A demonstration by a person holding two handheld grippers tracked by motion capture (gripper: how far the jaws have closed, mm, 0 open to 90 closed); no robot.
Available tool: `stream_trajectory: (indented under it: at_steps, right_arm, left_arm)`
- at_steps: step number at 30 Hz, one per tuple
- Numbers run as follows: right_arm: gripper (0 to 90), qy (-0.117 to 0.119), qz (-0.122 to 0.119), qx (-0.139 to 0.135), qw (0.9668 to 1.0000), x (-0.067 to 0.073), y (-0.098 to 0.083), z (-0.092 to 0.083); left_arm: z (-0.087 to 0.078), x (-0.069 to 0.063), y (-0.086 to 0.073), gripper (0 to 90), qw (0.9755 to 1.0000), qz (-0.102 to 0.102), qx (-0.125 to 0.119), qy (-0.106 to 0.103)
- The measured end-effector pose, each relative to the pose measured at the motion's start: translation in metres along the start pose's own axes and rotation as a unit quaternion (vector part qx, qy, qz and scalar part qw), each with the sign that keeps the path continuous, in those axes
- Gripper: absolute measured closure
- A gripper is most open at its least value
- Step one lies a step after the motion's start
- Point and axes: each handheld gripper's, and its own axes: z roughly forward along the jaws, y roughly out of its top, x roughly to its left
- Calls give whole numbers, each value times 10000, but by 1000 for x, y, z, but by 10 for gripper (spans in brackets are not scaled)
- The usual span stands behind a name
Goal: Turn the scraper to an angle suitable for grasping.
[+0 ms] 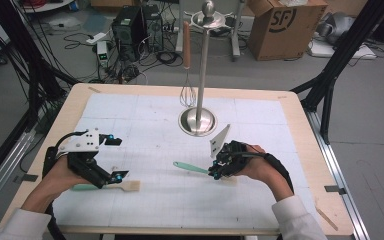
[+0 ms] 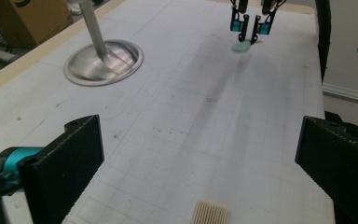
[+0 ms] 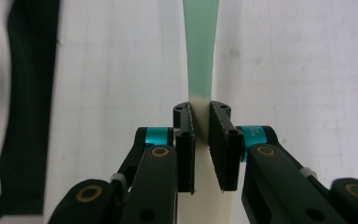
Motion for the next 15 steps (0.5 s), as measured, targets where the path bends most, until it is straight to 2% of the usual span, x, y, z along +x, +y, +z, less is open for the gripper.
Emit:
stream_trajectory:
  at_steps: [5,10,15]
  right_arm:
    - [813,108,-21,-636,9979,1,2,-17]
    - [813,263,-186,-1153,9928,1,8,-25]
    - [812,380,-293,-1534,9870,1,15,-30]
  left_arm:
    - [0,-1,12,16,9998,86,-142,-143]
    - [2,-4,29,17,9990,213,-234,-313]
    - [3,-8,49,17,9975,368,-368,-486]
